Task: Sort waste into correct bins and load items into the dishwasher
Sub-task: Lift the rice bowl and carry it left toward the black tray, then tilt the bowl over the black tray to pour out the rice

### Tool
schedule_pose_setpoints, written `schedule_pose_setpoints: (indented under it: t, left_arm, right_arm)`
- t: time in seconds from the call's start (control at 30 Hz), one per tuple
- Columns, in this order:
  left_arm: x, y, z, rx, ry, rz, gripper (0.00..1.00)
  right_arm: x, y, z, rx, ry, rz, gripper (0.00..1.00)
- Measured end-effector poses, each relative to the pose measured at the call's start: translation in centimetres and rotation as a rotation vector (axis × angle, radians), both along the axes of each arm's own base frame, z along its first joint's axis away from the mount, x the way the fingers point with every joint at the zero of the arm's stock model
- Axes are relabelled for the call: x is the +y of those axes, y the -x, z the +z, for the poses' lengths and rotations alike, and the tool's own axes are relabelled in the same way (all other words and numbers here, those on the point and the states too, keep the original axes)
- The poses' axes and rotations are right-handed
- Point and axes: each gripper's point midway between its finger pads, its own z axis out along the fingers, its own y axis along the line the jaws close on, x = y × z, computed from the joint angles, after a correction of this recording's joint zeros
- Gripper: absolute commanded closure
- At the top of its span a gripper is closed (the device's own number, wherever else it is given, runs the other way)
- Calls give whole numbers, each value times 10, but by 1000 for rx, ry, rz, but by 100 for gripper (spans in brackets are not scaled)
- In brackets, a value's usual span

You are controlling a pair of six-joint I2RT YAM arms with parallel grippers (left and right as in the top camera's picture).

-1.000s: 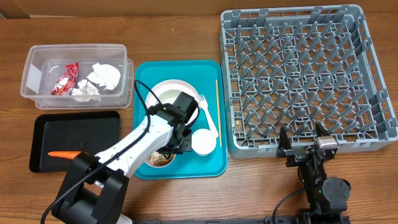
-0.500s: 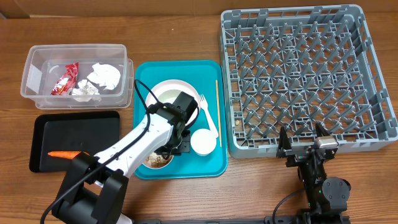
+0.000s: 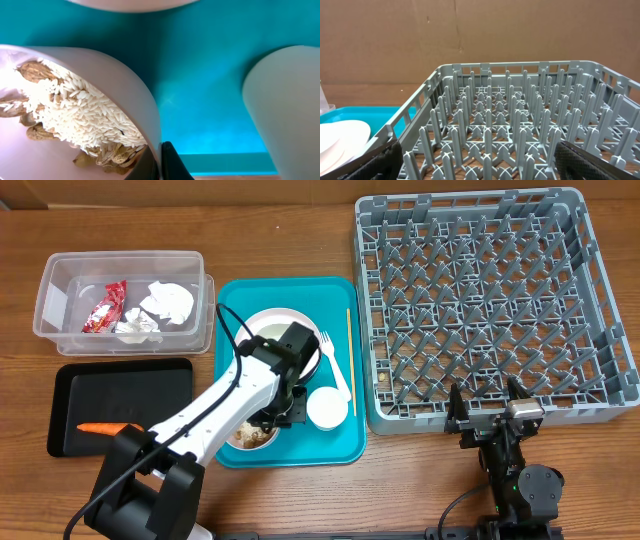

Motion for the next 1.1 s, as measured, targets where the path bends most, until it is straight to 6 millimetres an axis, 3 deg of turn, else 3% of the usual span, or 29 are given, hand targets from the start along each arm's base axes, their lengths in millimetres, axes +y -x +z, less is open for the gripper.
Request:
schedule_pose_setpoints:
  t: [0.7,0.87,1.1]
  left_arm:
    - [-2,-38,62,-102,-11,-60,96]
    - [20,-49,72,-110,-17,-12,96]
    - [76,-63,89,-149,-20,87,96]
  right_arm:
    - [0,0,0,0,0,0,0]
    - [0,0,0,0,0,0,0]
    - [0,0,0,0,0,0,0]
